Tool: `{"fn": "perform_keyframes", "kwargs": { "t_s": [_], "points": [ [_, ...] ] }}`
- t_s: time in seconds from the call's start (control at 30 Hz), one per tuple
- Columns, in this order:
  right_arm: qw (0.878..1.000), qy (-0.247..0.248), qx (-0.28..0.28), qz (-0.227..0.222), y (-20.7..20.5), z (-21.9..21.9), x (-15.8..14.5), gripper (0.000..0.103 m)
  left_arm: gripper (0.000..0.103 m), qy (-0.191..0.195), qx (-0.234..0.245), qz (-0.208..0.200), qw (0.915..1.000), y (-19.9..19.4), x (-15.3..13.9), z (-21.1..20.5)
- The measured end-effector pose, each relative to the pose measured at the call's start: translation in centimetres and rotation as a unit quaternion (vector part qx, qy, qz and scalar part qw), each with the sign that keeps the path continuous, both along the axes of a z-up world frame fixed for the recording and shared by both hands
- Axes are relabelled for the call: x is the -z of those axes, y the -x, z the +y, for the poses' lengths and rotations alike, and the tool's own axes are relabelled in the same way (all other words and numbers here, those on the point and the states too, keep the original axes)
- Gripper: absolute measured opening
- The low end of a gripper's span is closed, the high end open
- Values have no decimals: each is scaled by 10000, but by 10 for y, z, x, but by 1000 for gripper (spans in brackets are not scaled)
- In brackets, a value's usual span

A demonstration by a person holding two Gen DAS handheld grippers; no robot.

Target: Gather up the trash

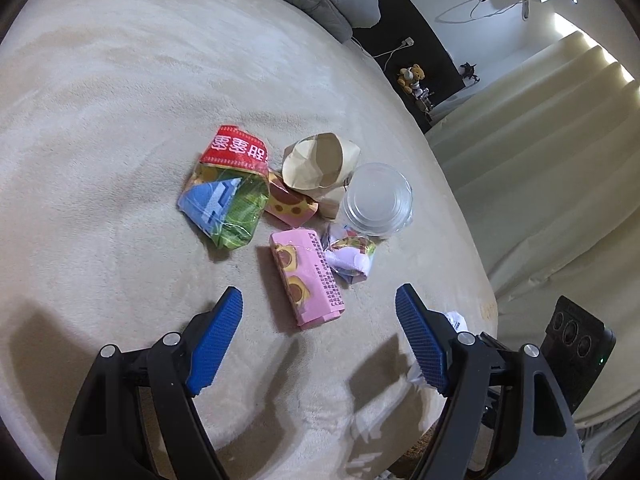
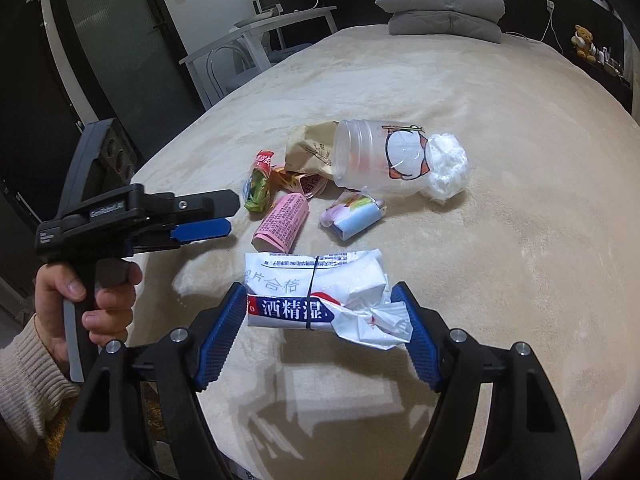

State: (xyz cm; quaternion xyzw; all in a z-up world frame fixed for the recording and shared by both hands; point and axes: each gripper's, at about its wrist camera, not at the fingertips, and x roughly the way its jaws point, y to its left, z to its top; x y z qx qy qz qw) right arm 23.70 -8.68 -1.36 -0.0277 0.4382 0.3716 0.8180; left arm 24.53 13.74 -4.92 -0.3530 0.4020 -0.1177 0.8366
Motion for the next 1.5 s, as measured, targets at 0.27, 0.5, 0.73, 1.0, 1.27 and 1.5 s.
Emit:
{"fn": "perform_keyframes", "kwargs": {
  "t_s": [0.27,0.5,0.73,1.0,1.27,1.5],
  "points": [
    [9999,-104,2,84,5,-13,-4,74,58,142,35,241,9996,-15,16,-8],
    [9998,-131,41,116,5,-17,-5,74,47,-26,138,224,9997,-20,16,-18],
    [9998,-139,72,100,4,-18,-6,74,35,-170,116,273,9994,-25,18,-23],
    [9999,-82,76,19,6,-22,-5,74,32,-264,102,44,9996,-16,3,-26],
    [9996,-166,212,-58,14,-32,-11,74,31,-340,53,-282,9990,0,-19,-25],
    [9987,-325,365,-162,26,-38,-20,74,31,-363,81,-577,9976,22,-38,-35]
  ]
}}
